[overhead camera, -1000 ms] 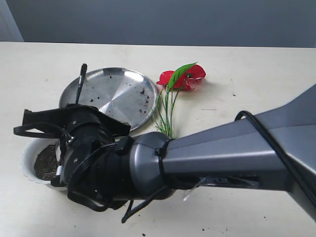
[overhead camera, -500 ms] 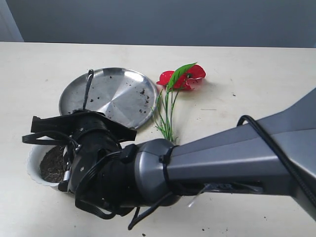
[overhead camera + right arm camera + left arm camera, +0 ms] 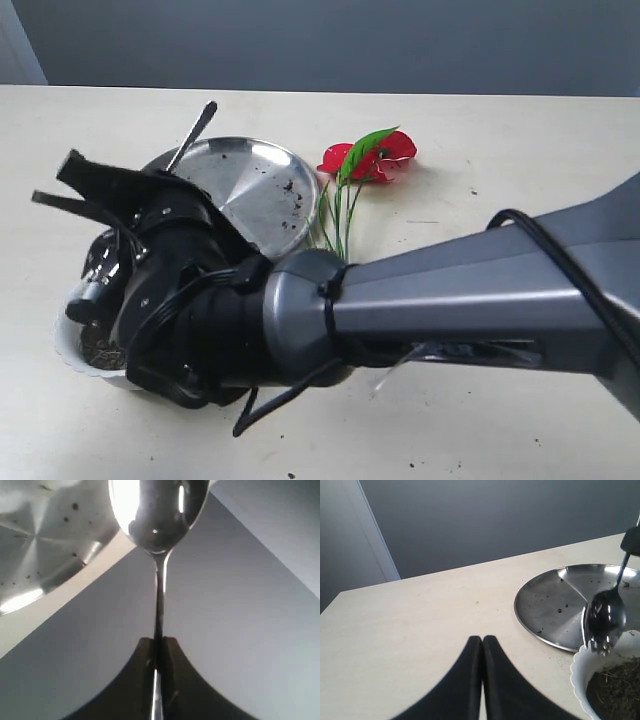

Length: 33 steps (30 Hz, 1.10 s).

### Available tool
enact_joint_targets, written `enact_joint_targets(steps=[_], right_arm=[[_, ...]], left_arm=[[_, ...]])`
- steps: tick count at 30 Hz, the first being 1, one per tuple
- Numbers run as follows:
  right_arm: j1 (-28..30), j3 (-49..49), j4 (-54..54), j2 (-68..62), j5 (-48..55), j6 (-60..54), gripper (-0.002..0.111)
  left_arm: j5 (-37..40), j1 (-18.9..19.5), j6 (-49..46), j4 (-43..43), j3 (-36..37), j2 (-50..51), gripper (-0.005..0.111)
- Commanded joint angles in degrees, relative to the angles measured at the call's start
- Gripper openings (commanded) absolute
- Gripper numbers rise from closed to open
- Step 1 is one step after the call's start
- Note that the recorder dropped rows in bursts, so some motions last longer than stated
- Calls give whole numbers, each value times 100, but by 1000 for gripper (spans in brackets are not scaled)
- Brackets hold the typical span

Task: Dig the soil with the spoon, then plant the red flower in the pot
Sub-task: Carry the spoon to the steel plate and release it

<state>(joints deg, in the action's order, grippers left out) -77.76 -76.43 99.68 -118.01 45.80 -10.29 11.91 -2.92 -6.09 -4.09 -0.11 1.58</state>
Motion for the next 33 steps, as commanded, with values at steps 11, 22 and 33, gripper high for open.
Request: enact_joint_targets(steps=[11,22,33], right_arm=[[1424,-729,-4234,706,-112,3735,-1],[2428,-822,-7091,418,-2107,3047,-1],[2679,-4098,-9145,-1810,-211,1102,-1]], left_arm=[[-28,-9,28,5,11,-24,0],[-41,-9,28,5,11,-24,0],[-41,-9,28,5,11,-24,0]])
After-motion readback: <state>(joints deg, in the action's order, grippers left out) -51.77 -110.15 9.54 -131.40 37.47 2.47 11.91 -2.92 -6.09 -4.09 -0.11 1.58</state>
